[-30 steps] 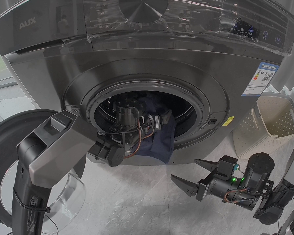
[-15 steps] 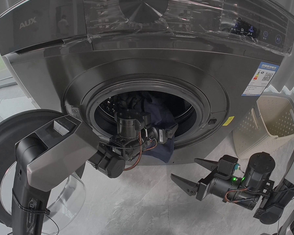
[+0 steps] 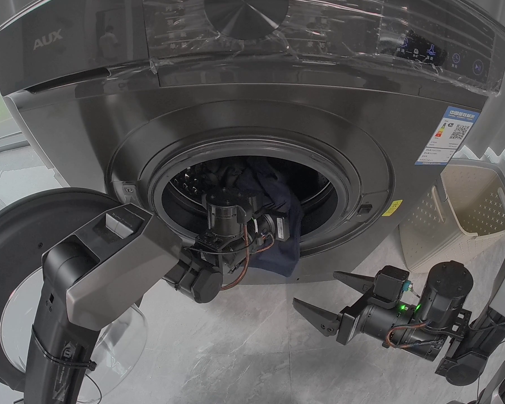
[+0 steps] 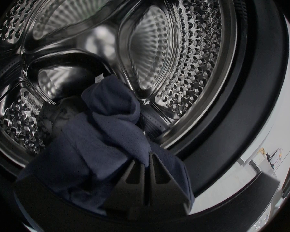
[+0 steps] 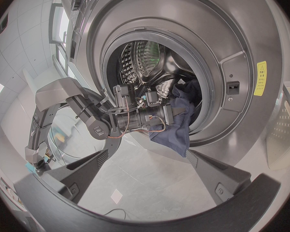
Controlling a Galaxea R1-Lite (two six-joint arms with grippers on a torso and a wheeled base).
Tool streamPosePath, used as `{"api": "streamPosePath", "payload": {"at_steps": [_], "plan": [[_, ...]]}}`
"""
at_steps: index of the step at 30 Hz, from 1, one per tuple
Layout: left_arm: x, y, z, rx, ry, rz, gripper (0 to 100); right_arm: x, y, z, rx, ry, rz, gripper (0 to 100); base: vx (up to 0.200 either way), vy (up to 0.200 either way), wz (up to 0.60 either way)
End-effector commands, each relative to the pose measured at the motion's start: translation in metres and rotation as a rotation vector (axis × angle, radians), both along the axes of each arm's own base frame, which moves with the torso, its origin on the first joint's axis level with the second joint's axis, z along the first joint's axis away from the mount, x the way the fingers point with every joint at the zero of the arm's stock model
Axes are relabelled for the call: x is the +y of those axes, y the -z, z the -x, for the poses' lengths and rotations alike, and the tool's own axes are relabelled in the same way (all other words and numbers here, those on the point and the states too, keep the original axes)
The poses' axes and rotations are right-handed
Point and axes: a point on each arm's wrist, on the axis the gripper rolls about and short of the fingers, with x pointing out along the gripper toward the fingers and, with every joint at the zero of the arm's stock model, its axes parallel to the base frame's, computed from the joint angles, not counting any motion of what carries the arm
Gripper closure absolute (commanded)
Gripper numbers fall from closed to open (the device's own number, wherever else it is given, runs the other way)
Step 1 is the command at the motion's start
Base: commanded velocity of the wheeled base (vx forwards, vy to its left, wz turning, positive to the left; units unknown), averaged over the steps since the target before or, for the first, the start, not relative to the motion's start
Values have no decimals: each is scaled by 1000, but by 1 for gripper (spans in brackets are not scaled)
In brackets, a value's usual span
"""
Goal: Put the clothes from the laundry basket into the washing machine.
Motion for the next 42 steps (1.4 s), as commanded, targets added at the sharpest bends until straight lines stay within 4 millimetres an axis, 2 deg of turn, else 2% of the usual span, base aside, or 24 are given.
{"api": "streamPosePath", "payload": {"at_steps": [1,7,12,13,18,19,22,26,32,39,40,42], "plan": [[1,-14,-13,-55,-46,44,100,0,0,0,-2,0,-1,0,0,0,0],[8,-42,-34,-141,-145,112,100,0,0,0,0,-2,0,0,0,0,0],[13,-42,-42,-141,-175,115,100,0,1,0,2,1,2,0,0,0,0],[12,-42,-41,-142,-174,116,0,0,1,0,2,1,2,0,0,0,0],[11,-43,-32,-116,-166,100,0,-1,1,-1,4,6,4,0,0,0,0],[12,-47,-21,-90,-142,77,0,-1,1,-1,3,4,3,0,0,0,0],[9,-39,3,1,-54,8,0,-1,1,-2,2,9,2,0,0,0,0],[5,-29,17,44,8,-29,0,-1,1,-2,2,7,2,0,0,0,0],[-2,-4,15,74,16,-58,0,-2,0,-2,1,9,1,0,0,0,0],[-1,13,8,81,4,-79,0,-1,0,-2,0,7,0,0,0,0,0],[-1,16,7,82,0,-87,100,-1,0,-2,0,7,0,0,0,0,0],[-1,20,6,80,1,-89,100,-2,0,-2,-1,9,-1,0,0,0,0]]}}
